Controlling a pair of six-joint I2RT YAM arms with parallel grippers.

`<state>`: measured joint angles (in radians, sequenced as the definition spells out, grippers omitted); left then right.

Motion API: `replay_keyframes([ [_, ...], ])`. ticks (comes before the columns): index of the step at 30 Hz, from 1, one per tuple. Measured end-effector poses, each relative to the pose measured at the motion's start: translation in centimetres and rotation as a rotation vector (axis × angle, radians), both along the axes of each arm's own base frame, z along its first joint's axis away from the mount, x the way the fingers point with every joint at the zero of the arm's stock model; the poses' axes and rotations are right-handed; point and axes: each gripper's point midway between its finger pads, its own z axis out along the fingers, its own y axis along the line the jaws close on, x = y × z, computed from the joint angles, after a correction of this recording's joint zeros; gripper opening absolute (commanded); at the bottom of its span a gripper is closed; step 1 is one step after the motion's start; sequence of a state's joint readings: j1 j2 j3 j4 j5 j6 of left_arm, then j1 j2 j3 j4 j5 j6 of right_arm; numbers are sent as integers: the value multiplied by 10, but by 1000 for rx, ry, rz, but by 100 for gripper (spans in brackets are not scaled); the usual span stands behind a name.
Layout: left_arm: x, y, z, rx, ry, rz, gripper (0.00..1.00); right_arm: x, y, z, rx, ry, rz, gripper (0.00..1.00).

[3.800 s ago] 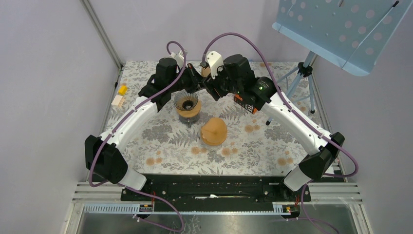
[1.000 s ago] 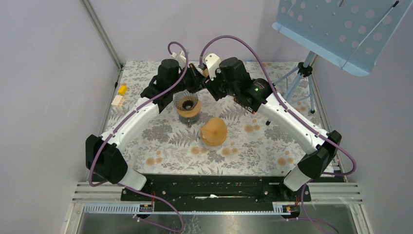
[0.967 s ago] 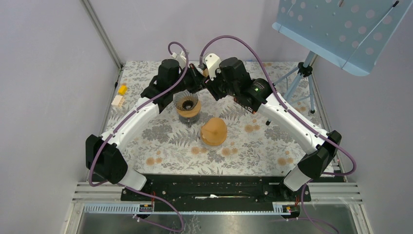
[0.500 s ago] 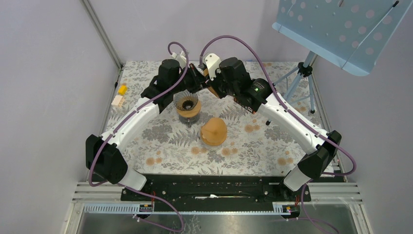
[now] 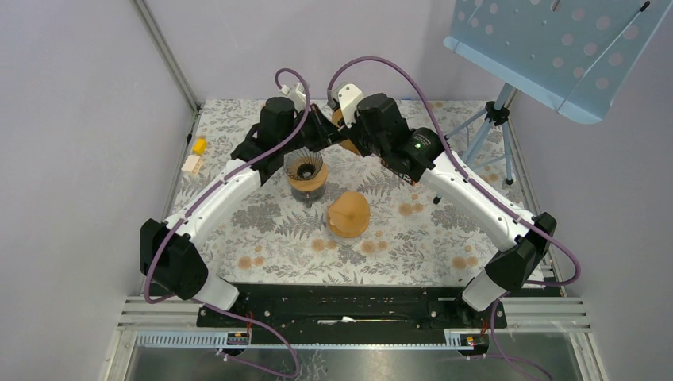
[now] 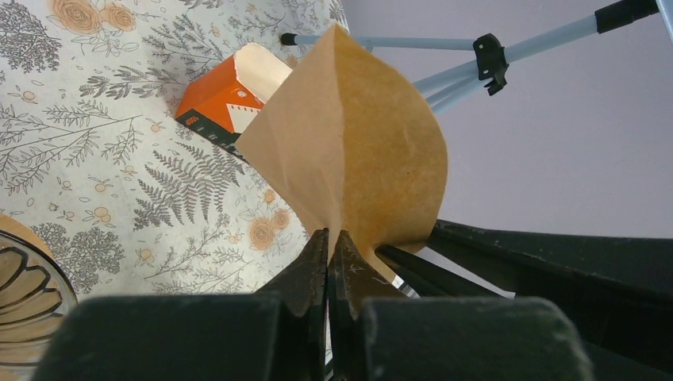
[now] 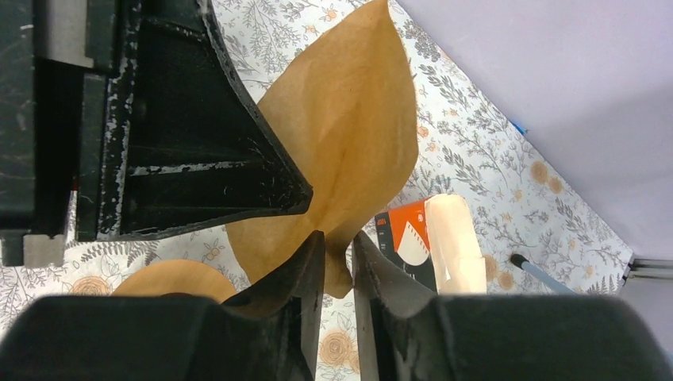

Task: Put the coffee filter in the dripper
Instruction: Place the coffee filter in the coffee dripper.

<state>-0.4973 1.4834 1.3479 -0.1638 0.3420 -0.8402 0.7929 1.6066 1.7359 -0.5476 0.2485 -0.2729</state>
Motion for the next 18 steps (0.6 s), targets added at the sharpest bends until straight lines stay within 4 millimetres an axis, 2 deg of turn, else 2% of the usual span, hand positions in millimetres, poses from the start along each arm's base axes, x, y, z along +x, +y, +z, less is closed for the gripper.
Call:
replay_keyframes([
  [5, -2, -2, -1, 17, -19, -9, 0, 2, -4, 1, -8, -8, -21, 36],
  [18, -2, -4, -3, 61, -66, -15, 0, 8, 1, -9, -13, 11, -38, 41],
])
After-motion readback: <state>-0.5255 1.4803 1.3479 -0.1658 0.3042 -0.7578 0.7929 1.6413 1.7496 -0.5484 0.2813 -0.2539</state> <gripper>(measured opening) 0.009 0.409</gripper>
